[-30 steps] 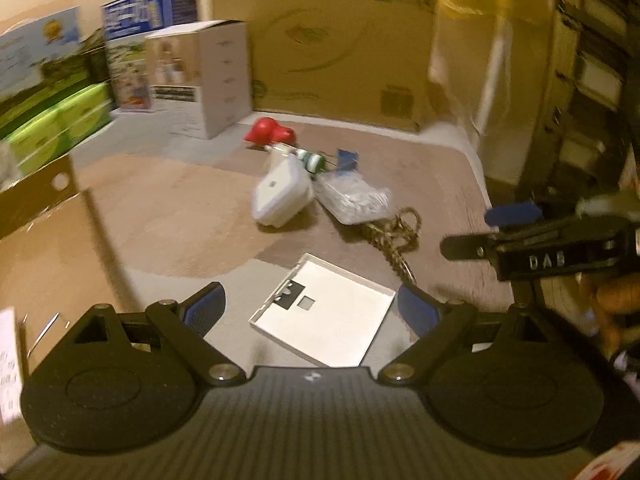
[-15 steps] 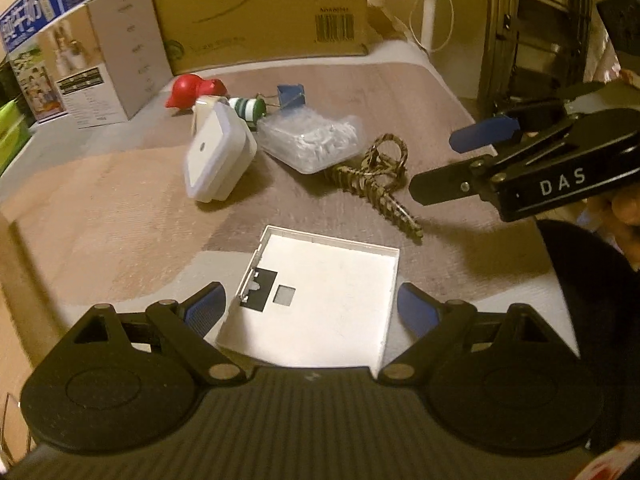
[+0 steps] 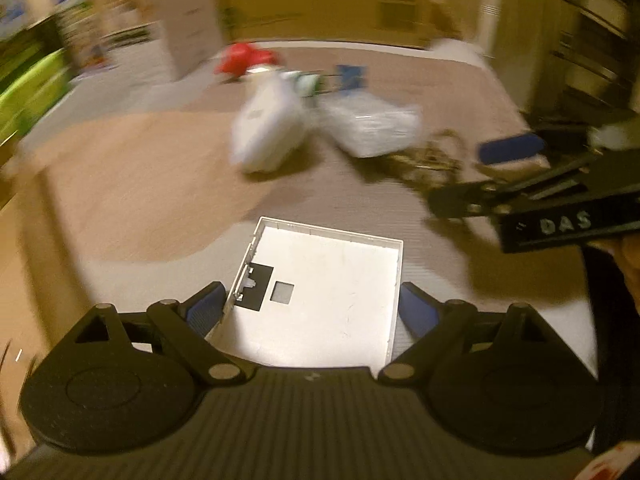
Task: Organize rigid objects
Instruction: 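Grasp the white square tray with the left tool while the right tool reaches the braided lanyard, then close the right tool on the striped braided lanyard and lift it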
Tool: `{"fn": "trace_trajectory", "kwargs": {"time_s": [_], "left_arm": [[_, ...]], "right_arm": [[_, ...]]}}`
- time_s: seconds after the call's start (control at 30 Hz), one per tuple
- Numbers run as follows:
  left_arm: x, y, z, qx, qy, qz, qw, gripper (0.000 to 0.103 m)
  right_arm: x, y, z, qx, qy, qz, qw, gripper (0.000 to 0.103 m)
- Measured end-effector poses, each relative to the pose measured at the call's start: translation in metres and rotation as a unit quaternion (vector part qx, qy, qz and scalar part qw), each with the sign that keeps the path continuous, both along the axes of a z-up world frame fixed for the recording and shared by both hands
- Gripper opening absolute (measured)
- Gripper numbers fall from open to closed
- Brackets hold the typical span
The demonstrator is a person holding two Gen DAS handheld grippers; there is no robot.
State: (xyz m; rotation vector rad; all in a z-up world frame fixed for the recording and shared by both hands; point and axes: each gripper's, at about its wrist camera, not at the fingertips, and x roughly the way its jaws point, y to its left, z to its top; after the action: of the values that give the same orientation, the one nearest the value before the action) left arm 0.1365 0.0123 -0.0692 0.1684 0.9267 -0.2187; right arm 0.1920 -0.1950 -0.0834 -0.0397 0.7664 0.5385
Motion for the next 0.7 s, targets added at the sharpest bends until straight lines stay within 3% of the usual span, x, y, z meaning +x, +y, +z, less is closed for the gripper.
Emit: {"fn": "trace_trajectory", "kwargs": {"time_s": [0.1, 0.23, 0.43, 0.7], "left_arm": [[-0.004, 0.003, -0.001, -0.006, -0.008, 0.040, 0.9991, 0.092], [-0.003, 0.002, -0.002, -0.007, -0.013, 0.056, 0.9983, 0.093], [0.003, 0.002, -0.003, -0.007, -0.015, 0.049, 0.9987, 0.094], [0.005, 0.002, -0.003, -0.008, -0.010, 0.038, 0.9992, 0.090]], "right_arm": [[0.003, 0.007, -0.003, -0.010, -0.004, 0.000, 1.000, 0.074], [0.006, 0.015, -0.007, -0.023, -0.006, -0.006, 1.000, 0.072], [0.007, 0.019, -0.005, -0.020, -0.014, -0.010, 1.000, 0.041], [0.003, 0.013, -0.001, -0.019, -0.012, -0.019, 1.000, 0.041]]}}
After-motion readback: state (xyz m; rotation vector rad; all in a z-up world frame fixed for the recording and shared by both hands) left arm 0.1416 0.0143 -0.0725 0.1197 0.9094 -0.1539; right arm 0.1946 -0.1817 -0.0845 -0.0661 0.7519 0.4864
